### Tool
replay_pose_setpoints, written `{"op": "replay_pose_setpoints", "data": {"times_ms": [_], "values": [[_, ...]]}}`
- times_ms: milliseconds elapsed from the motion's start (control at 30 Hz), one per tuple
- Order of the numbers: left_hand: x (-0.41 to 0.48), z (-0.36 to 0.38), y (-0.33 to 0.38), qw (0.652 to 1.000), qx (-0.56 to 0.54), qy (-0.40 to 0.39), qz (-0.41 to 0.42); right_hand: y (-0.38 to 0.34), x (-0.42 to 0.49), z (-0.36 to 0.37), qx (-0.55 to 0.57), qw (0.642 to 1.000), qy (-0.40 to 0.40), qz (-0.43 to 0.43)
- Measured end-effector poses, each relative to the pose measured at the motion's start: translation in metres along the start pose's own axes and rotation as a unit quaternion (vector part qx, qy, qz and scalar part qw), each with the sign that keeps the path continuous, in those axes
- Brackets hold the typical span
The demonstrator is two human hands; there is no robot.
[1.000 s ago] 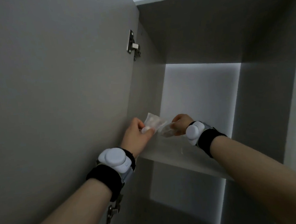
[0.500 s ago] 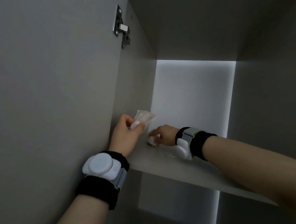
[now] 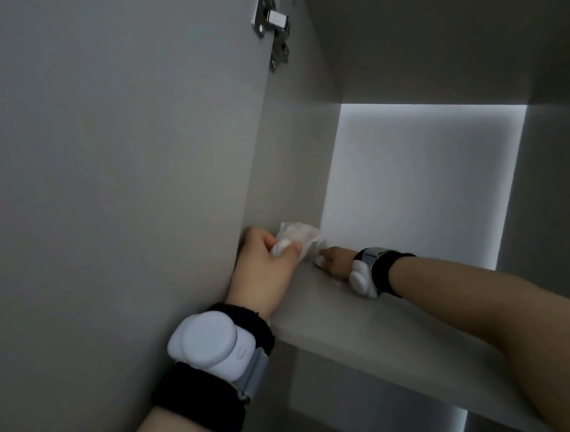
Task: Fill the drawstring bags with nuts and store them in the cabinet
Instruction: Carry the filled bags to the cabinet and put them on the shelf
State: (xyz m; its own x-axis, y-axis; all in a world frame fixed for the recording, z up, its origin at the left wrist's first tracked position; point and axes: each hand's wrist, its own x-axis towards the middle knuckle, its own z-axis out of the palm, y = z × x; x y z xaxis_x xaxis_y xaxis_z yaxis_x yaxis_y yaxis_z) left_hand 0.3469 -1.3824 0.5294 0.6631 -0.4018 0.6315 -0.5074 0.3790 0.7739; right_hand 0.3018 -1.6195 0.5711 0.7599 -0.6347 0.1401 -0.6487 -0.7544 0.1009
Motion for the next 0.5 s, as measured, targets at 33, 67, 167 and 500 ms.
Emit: {"op": "replay_pose_setpoints", "data": {"times_ms": [33,67,167,500], "values": [[-0.001,-0.001,-0.001,1.0,0.003,-0.002,-0.006,-0.001,0.005,0.004,0.008,1.0,-0.01,0.001],[-0.001,-0.001,-0.001,1.0,0.003,-0.007,-0.011,-0.002,0.006,0.003,0.015,1.0,-0.013,0.009],[-0.001,-0.001,0.0,1.0,0.008,-0.009,-0.018,0.0,0.01,0.004,0.015,1.0,-0.003,0.018],[-0.006,-0.002,0.007,0.999,0.032,-0.037,-0.018,-0.024,-0.034,-0.065,0.159,0.978,0.131,0.022]]}}
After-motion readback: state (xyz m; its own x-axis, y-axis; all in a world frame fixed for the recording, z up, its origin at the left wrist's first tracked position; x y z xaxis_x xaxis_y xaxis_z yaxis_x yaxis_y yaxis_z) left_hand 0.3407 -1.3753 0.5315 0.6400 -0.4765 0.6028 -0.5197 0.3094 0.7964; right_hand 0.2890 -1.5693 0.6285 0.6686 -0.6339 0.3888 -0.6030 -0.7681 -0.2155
